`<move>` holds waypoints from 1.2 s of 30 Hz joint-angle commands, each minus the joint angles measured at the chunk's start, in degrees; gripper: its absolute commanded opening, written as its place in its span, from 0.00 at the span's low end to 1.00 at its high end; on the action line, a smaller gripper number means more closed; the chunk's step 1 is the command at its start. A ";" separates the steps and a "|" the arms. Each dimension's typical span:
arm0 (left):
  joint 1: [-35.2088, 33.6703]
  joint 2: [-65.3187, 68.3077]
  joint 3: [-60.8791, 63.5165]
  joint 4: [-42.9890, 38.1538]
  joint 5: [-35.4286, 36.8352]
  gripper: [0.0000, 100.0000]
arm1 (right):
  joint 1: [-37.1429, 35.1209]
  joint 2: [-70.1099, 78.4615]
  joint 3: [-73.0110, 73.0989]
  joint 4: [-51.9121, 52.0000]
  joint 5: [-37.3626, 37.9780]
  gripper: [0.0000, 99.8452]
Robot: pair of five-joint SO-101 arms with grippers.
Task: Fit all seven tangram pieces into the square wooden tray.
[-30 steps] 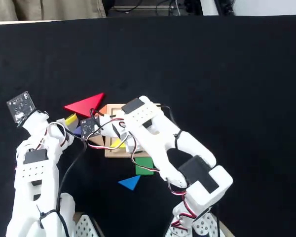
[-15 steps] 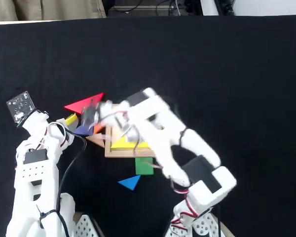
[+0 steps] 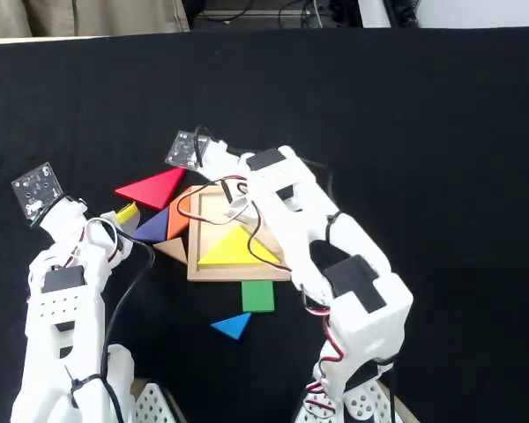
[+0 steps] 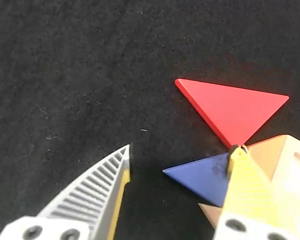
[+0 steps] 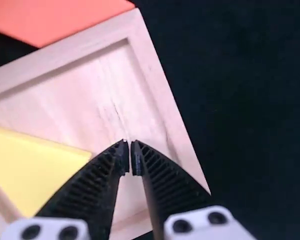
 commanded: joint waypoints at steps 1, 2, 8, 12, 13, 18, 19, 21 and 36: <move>0.75 -0.97 -0.48 -1.05 0.35 0.31 | 0.79 -0.40 -0.84 1.23 0.44 0.01; 0.75 -0.97 -0.48 -1.05 0.35 0.31 | 0.79 -0.31 -0.84 1.85 0.70 0.01; 0.75 -0.97 -0.48 -1.05 0.35 0.31 | -2.64 -0.40 0.57 4.40 0.70 0.01; 0.75 -0.97 -0.48 -1.05 0.35 0.31 | -3.78 -0.13 1.01 4.40 0.70 0.01; 0.75 -0.97 -0.48 -1.05 0.35 0.31 | -3.69 -0.04 1.01 4.48 0.70 0.01; 0.75 -0.97 -0.48 -1.05 0.35 0.31 | -3.69 -0.40 1.71 6.15 0.70 0.01; 0.75 -0.97 -0.48 -1.05 0.35 0.31 | -3.78 -0.40 1.71 7.03 0.70 0.01; 0.75 -0.97 -0.48 -1.05 0.35 0.31 | -3.78 -0.40 1.54 8.53 0.70 0.01; 0.84 -0.97 -0.48 -1.05 0.35 0.31 | -3.96 -8.57 5.58 13.63 5.80 0.01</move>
